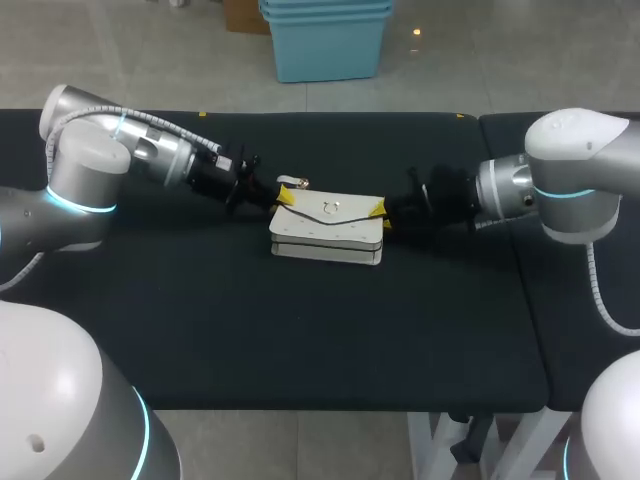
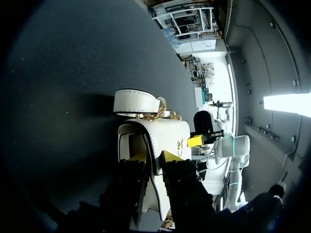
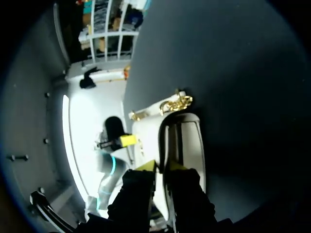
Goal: Pick up the bag, open it, inspect its contents, close it, and place it on the opposite side
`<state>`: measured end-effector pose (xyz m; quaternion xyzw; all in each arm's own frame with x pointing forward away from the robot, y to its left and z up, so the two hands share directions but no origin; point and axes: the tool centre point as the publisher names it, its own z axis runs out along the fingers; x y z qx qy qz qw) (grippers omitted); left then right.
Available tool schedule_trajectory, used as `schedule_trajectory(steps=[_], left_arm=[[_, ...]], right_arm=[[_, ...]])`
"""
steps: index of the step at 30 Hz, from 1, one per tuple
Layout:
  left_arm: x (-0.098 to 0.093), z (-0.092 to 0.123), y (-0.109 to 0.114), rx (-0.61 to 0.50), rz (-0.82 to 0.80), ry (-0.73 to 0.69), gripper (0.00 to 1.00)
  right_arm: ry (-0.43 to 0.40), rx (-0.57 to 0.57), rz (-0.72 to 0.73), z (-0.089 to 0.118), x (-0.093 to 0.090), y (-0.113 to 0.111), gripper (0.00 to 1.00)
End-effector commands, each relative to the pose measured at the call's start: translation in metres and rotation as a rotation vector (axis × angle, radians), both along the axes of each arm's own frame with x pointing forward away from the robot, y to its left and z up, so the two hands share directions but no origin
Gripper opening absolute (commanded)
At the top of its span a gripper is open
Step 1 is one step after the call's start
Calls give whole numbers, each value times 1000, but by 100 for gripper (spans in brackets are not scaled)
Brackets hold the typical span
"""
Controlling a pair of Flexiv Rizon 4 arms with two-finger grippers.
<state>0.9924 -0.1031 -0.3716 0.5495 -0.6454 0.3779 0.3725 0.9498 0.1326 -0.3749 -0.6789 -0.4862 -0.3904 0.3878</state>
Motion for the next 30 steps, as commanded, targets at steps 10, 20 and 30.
schedule_trajectory(steps=[10,20,30], left_arm=[[-9,9,-1,-8,4,-35,100],[-27,23,8,-3,14,-61,58],[-39,23,3,81,26,-11,42]], right_arm=[[-32,-33,1,16,2,-6,100],[-75,-201,-4,35,3,-39,100],[-160,-362,23,40,9,-74,100]])
